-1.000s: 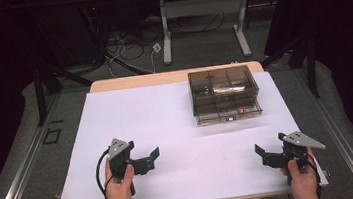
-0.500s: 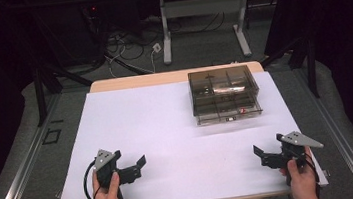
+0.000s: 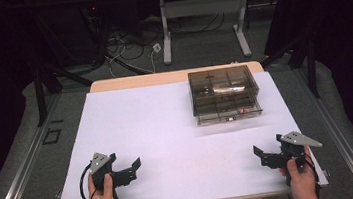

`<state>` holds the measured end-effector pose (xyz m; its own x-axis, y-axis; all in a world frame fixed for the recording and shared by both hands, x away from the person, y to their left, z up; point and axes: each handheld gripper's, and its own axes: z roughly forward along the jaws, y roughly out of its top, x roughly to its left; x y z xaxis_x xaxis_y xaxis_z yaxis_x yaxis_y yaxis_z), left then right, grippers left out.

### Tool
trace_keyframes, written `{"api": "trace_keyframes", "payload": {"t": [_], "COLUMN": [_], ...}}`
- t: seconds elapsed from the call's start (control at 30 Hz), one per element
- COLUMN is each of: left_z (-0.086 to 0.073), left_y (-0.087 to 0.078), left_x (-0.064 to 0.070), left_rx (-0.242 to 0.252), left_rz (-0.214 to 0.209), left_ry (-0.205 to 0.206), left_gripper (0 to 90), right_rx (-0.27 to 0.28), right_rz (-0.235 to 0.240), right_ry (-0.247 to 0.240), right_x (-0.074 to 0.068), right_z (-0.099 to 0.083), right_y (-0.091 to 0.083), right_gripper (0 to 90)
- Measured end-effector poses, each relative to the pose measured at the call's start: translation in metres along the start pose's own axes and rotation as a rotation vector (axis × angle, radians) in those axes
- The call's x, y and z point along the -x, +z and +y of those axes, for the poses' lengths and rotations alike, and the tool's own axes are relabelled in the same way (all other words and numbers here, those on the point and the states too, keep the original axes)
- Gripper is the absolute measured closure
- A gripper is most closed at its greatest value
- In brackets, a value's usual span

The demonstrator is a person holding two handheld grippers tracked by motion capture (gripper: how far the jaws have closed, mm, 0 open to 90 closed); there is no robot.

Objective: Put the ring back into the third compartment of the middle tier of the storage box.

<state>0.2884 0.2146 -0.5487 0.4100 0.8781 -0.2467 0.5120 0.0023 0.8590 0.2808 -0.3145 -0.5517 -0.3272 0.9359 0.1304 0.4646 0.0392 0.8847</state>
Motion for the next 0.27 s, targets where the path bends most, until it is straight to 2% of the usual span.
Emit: {"api": "trace_keyframes", "payload": {"t": [0.1,0.27], "left_z": [-0.0002,-0.0003], "left_y": [0.0002,0.0012], "left_x": [-0.0004,-0.0004], "left_rx": [-0.009,-0.017], "left_rz": [0.009,0.008], "left_ry": [0.004,0.008], "left_gripper": [0.1,0.1], "right_rx": [-0.016,-0.008], "right_rz": [-0.01,-0.022], "right_ry": [0.006,-0.006], "right_x": [0.0,0.0024], "right_z": [-0.0001,-0.0003], "right_y": [0.0001,0.0003], "right_gripper": [0.6,0.8]}}
